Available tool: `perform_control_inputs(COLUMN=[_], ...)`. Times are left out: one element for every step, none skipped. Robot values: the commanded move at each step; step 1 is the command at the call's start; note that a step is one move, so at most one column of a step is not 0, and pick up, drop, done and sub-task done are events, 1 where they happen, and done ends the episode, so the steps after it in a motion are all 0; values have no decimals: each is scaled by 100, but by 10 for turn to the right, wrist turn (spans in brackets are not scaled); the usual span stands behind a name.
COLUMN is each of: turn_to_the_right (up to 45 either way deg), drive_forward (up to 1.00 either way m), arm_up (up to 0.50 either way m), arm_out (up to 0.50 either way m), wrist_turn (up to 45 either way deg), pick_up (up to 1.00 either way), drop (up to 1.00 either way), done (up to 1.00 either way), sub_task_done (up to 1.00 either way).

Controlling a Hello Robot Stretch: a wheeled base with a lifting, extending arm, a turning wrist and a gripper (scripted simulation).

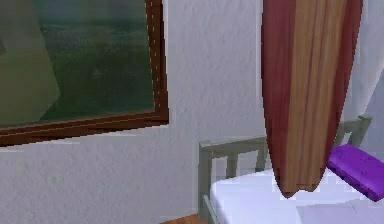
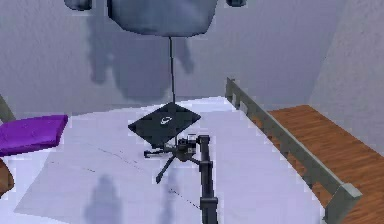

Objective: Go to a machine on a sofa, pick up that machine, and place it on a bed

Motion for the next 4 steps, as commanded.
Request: perform_control_inputs(turn_to_the_right=[0, 0, 0, 0], drive_forward=[0, 0, 0, 0], arm_up=[0, 10, 0, 0], arm_out=[0, 0, -8, 0], wrist_turn=[0, 0, 0, 0], pick_up=[0, 0, 0, 0], drop=[100, 0, 0, 0], done=[0, 0, 0, 100], sub_task_done=[0, 0, 0, 0])
